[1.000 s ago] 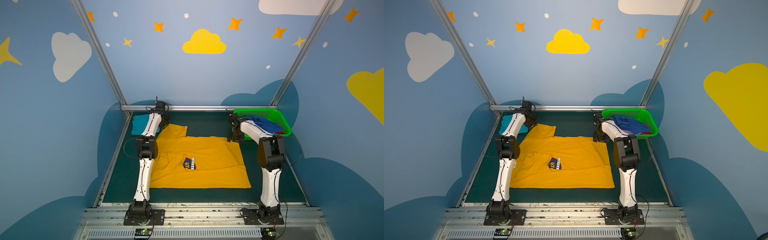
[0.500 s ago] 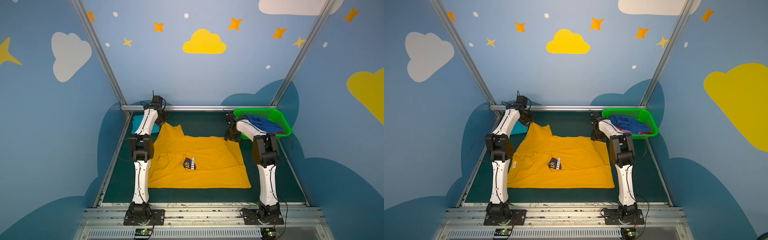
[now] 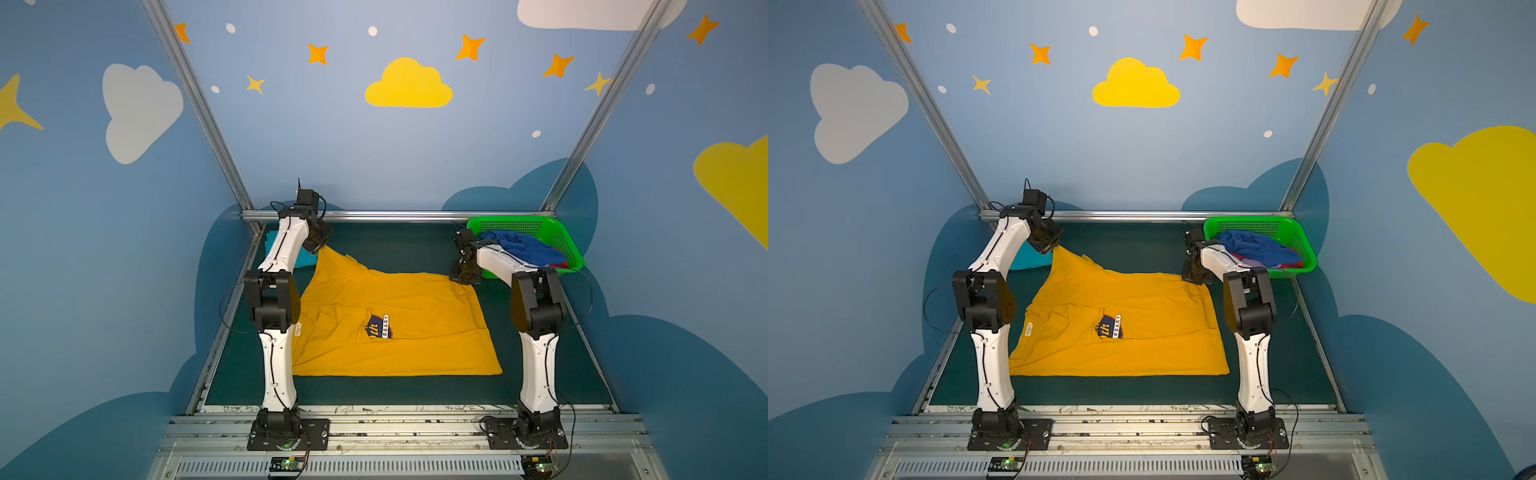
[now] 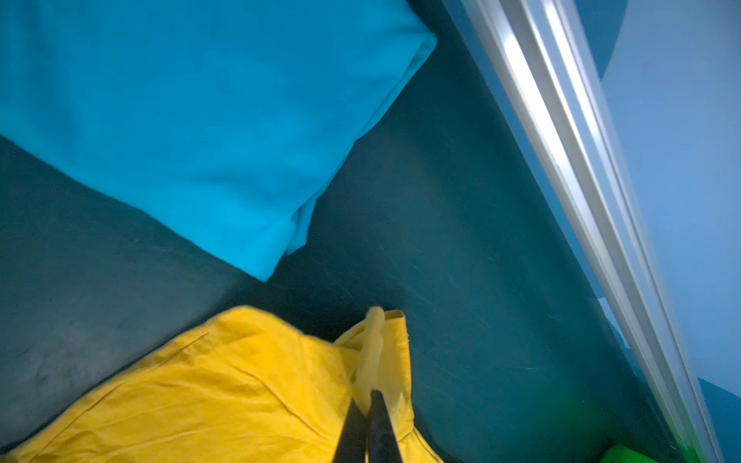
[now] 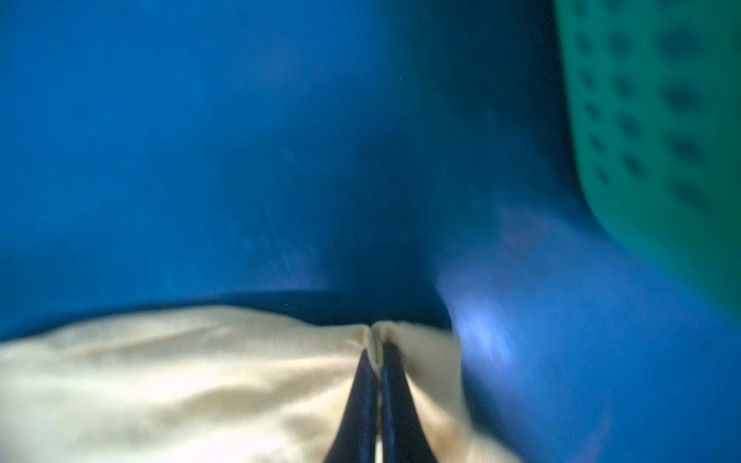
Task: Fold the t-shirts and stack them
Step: 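Pull the far edge toward the robot over the near half with both grippers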
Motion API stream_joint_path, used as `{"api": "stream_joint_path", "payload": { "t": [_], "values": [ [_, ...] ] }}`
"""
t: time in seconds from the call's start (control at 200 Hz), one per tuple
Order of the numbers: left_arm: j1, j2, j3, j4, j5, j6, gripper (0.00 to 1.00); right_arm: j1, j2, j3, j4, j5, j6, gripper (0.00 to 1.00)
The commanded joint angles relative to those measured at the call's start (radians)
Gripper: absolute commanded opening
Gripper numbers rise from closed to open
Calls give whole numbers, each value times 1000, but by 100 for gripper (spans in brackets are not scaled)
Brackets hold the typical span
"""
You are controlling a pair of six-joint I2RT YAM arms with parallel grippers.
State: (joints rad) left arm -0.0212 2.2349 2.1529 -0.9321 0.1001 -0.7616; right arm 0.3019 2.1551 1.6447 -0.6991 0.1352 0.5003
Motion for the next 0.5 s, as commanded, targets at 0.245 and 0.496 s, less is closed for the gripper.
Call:
{"api": "stream_joint_path", "payload": {
  "t": [0.245,0.496],
  "values": [
    [61,-340,-451,148,-5,-24,4,-2,-354,-332,125,83,56,0],
    [68,-549,-738,202,-19,-46,4,20,-523,-543,205,39,82,0]
  ]
}}
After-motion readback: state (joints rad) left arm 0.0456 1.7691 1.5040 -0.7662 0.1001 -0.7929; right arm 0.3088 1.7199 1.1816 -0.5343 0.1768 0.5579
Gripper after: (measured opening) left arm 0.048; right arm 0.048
